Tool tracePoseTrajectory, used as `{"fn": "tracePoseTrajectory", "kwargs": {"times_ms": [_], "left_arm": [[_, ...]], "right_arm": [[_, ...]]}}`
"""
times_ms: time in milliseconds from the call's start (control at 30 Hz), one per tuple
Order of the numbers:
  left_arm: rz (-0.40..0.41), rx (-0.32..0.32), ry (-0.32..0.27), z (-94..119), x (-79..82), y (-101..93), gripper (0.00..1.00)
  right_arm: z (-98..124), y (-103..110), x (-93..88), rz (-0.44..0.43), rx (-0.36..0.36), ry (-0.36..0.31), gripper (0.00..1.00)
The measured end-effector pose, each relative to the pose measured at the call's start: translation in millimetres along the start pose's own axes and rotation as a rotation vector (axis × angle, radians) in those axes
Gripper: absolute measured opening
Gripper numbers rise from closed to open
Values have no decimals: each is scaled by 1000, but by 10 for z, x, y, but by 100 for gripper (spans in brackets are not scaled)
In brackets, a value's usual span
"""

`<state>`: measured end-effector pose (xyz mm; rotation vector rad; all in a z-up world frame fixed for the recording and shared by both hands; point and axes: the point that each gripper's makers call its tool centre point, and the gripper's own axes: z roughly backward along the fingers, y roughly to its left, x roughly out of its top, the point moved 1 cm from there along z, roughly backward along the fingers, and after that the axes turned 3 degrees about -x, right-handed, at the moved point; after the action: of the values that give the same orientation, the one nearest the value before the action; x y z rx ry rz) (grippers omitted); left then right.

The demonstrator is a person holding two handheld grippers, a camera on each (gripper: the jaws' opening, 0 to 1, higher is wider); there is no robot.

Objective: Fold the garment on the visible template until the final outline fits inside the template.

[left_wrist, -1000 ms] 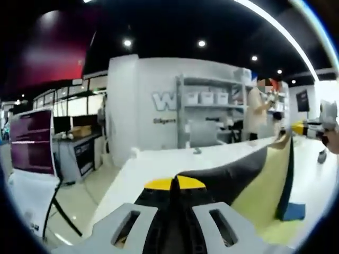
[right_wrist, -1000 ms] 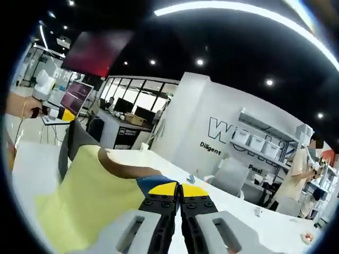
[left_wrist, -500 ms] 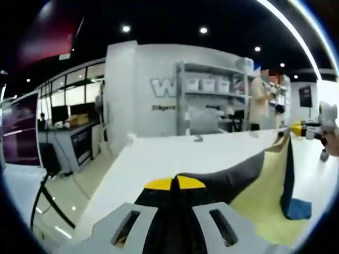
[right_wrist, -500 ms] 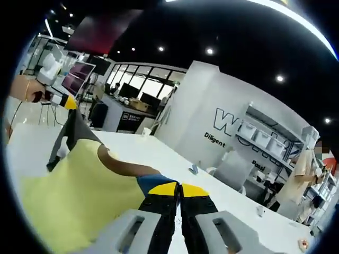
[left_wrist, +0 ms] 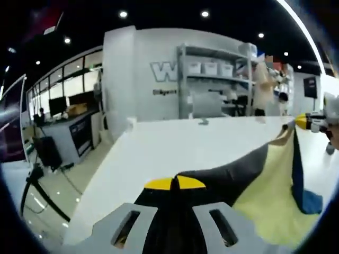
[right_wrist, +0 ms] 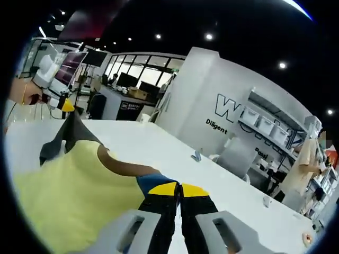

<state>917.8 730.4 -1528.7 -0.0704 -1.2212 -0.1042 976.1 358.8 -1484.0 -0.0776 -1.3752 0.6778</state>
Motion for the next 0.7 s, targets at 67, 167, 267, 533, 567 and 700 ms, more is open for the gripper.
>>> {"fn": "tracePoseTrajectory", "kwargs": {"times_ms": [67, 167, 267, 533, 567, 700], "left_arm": [[14, -14, -9, -63, -13, 4, 0], [19, -13, -18, -84, -6, 0, 0], [3, -11, -43, -67, 39, -54, 0], [2, -22, -67, -37, 78, -41, 0], [4, -21, -68, -28, 81, -38, 0], [3, -11, -69, 85, 96, -43, 0]], "right_arm": [[-65, -4, -26, -7, 0, 14, 0], [-159, 5, -82, -33, 11, 31, 0], [-121, -22, -35, -48, 6, 7, 0], [-73, -103, -94, -71, -5, 21, 0], [-63, -102, -95, -70, -4, 21, 0], [56, -82, -153, -71, 8, 35, 0]]}}
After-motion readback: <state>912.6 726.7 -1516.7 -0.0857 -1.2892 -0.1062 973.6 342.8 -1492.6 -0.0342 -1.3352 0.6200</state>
